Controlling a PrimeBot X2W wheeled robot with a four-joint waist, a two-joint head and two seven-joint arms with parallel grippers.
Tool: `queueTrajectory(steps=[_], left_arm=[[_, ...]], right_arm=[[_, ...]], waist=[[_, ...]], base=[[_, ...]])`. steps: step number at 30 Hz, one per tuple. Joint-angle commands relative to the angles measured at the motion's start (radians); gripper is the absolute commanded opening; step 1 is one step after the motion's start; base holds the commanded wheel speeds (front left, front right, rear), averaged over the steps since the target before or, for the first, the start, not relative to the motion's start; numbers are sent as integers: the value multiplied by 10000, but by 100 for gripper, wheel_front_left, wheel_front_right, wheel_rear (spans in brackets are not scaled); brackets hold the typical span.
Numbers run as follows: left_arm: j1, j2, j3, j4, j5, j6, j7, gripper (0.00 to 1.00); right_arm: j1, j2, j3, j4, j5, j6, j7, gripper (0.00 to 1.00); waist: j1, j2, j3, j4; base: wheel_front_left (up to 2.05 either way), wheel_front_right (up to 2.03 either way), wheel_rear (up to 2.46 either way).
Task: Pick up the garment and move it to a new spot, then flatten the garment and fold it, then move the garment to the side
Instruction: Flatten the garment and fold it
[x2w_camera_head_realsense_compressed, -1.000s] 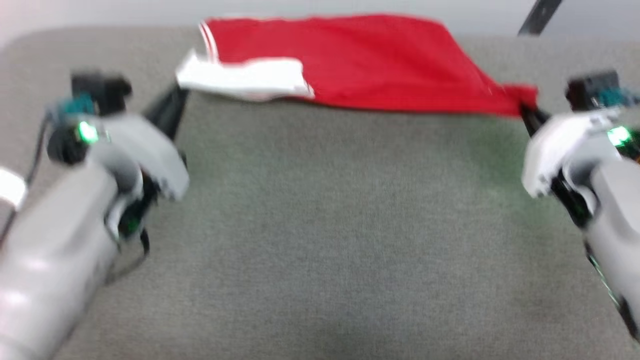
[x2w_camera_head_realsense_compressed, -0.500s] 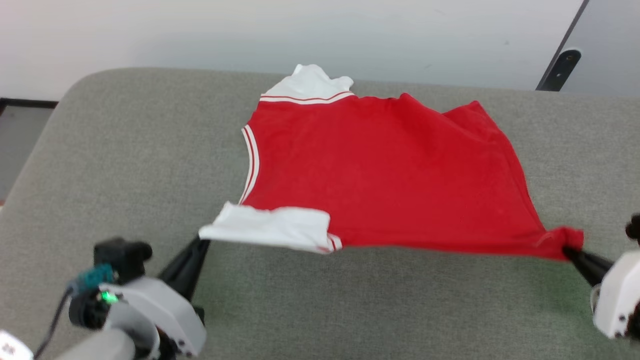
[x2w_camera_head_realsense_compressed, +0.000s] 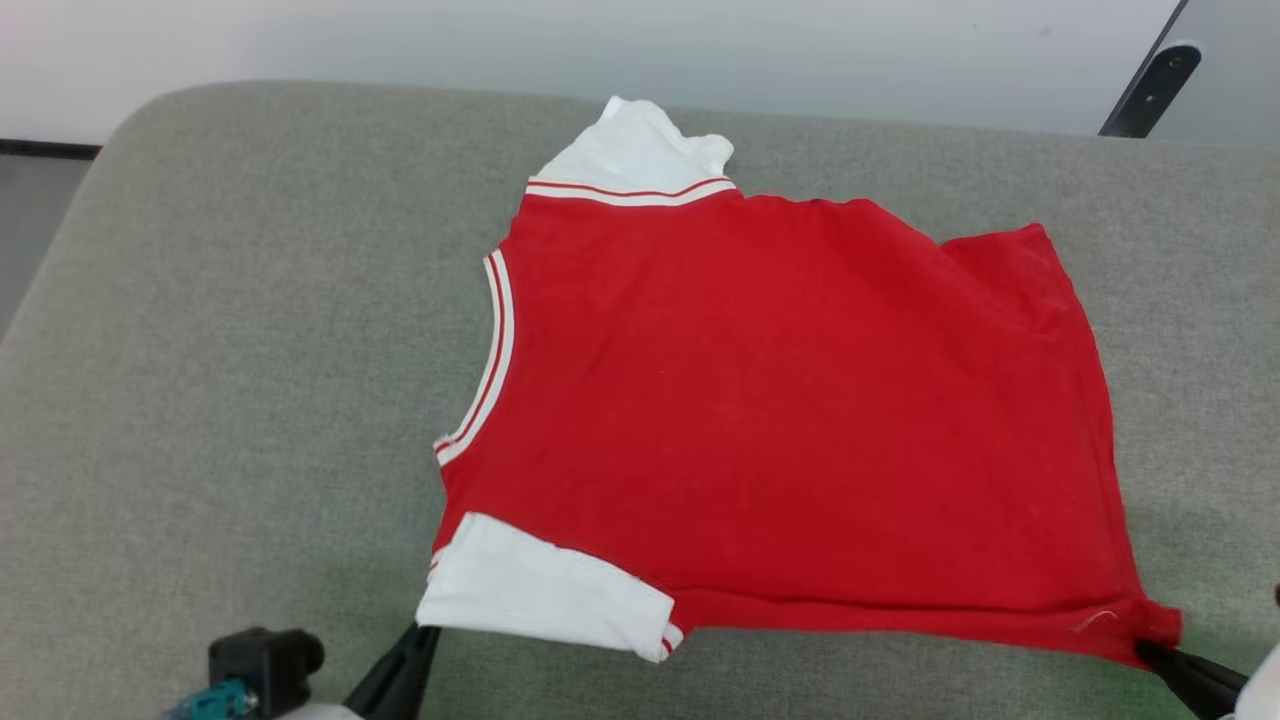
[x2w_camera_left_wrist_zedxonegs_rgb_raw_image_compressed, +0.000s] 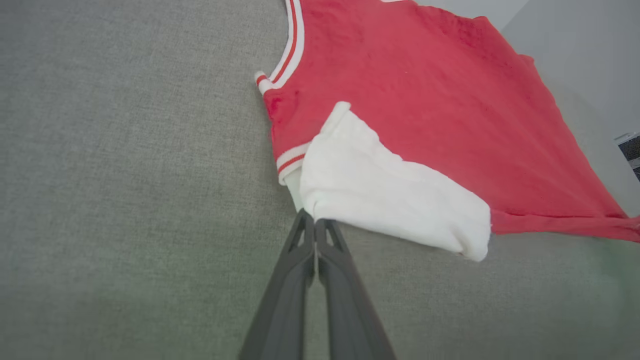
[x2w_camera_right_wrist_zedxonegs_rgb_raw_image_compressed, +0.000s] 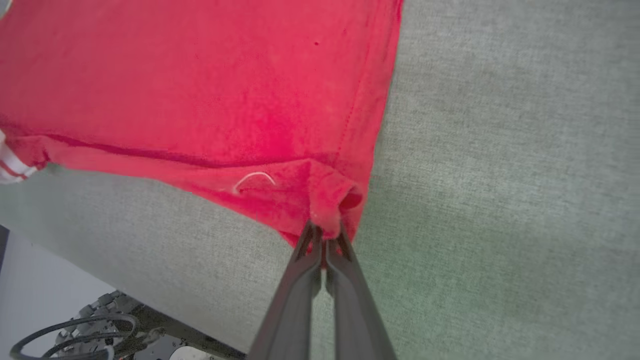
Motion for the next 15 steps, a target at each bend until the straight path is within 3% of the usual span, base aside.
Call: queueTrajectory(steps=[1, 8, 11, 15], left_arm=[[174, 169, 101, -111, -44, 141, -53, 0], [-620, 988, 481, -704, 253, 365, 411, 0], [-1471, 1269, 539, -668, 478, 134, 983, 0], [-2857, 1162, 525, -52, 679, -486, 1865, 0]], right_arm=[[201, 160, -300, -230, -124, -12, 166, 0], [-458, 507, -1007, -846, -858, -12, 649, 0], [-1278, 404, -888, -619, -1093, -12, 901, 0], [-2585, 249, -377, 57, -1389, -12, 1193, 0]], waist=[[0, -1, 88, 12], [0, -1, 404, -36], [0, -1, 593, -125], [0, -1, 900, -257]], base=[[0, 0, 0], [0, 0, 0], [0, 0, 0], [0, 0, 0]])
